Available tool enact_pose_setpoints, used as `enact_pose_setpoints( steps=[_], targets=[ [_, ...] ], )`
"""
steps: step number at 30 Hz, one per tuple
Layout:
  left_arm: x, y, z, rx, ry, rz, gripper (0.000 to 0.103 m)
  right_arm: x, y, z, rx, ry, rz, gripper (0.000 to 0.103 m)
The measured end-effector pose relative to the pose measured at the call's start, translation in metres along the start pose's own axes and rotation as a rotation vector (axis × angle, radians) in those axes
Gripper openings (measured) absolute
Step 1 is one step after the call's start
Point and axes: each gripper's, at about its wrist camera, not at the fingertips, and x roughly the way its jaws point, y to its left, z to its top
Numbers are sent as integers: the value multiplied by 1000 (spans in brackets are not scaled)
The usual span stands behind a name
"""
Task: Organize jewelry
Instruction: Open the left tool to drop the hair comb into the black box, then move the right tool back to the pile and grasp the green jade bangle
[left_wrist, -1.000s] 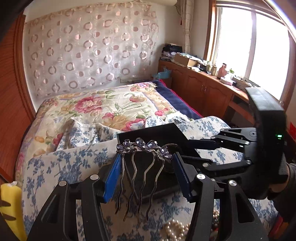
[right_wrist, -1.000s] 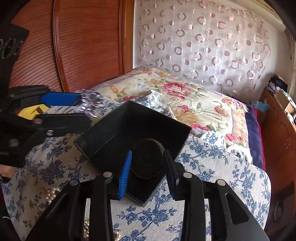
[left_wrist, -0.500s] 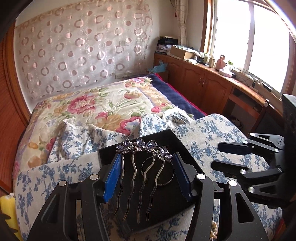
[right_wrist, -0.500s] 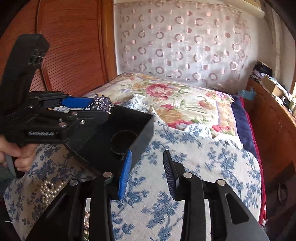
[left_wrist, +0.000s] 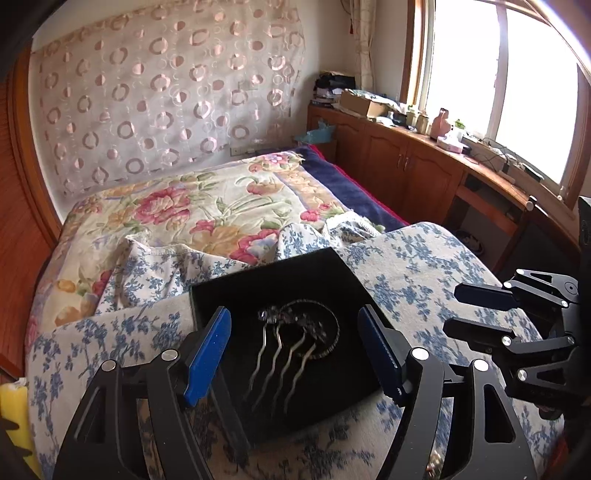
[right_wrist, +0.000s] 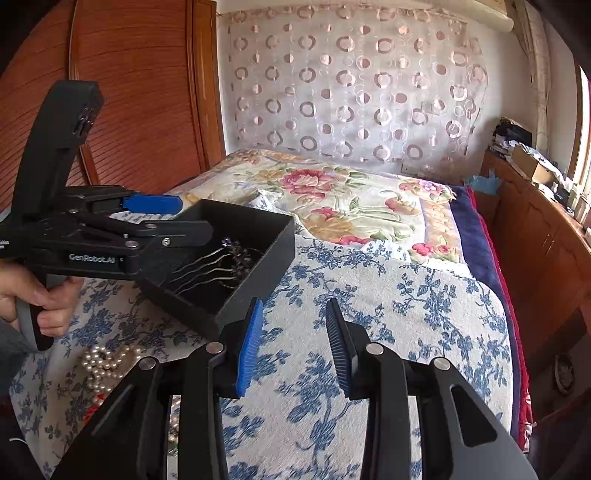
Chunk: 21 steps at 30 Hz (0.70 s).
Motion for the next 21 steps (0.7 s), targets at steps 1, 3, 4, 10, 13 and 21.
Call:
enact_pose_setpoints(
  steps=[1,3,4,10,13,21],
  targets=[
    [-6,0,-4,-2,-4,-5,68,-3,2,-2,2,-2,4,38],
    [-17,-2,-13,-5,-9,-8,69,-9,7,-7,5,-1,9,38],
    [-21,-3,-16,-5,-10,-9,69,-12,9,-10,7,0,12,38],
    [-54,-9,-52,-15,-7,-22,69,-27,30,-33,12,18,34,38],
    [-66,-12,-70,-23,-1,-24,69,-32,40,-45,25,37,56,38],
    [-92,-11,-114,-55,7,-13,69,-45,72,-76,20,75,94,38]
  ],
)
